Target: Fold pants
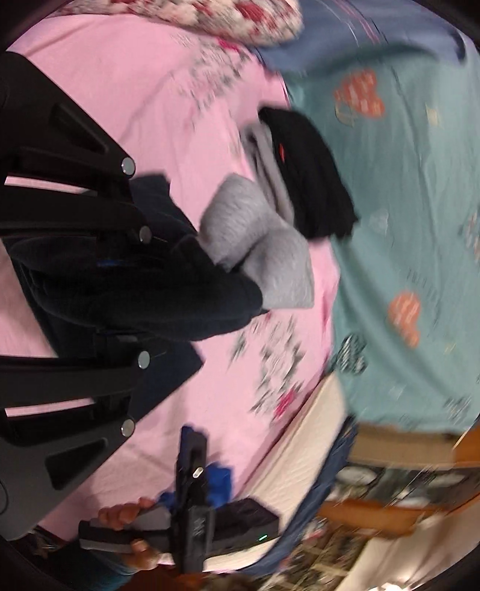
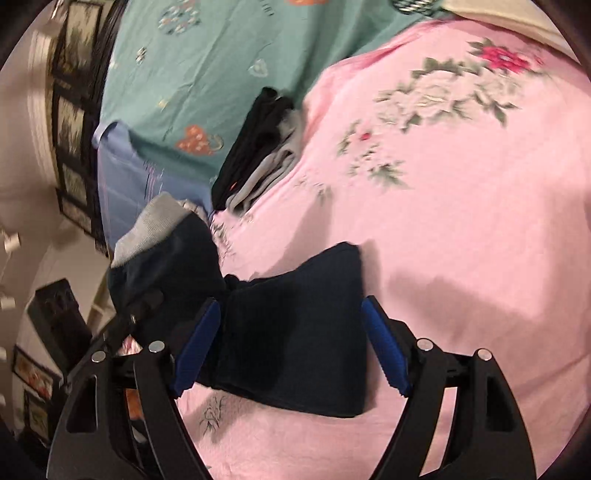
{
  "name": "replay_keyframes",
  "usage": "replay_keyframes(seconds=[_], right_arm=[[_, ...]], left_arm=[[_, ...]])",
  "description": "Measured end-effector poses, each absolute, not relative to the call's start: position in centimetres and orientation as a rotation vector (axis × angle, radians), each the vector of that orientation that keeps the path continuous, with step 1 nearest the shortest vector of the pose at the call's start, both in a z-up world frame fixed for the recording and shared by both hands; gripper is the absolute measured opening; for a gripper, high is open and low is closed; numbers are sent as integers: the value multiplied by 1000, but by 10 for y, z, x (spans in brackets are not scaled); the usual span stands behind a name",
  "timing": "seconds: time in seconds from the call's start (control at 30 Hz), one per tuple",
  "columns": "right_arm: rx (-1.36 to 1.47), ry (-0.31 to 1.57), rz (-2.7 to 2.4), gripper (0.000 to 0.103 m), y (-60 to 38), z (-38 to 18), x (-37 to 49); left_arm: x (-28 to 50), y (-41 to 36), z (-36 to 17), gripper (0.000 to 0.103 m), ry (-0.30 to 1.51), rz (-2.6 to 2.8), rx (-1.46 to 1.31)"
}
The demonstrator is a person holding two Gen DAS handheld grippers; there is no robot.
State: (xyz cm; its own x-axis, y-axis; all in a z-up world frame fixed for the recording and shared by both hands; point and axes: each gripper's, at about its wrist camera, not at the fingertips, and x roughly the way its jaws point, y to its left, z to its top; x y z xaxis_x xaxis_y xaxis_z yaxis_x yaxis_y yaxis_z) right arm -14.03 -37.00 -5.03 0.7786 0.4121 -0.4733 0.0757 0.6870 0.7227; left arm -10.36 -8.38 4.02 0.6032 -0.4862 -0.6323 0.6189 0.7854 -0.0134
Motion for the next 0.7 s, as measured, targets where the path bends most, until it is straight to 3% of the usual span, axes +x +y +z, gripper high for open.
replay_keyframes(seconds=[0.13,0.27,0.37,0.53,0.7], right_arm=[[913,678,123,79,-396,-66,-143],[922,668,116,84,-398,-65,-146],[924,659,127,85,-397,-64,-147],[894,627,124,85,-395,-58,-150],[851,545,312,85,-370,-30,-155]], left_arm=[[-111,-138,0,22,737,-677,370],[-117,-155,-24,31,790,-725,413],[-121,-158,-20,83,844,-856,327],[-133,-158,-8,87,807,-885,293],[-120,-103,5,87,817,-796,172]])
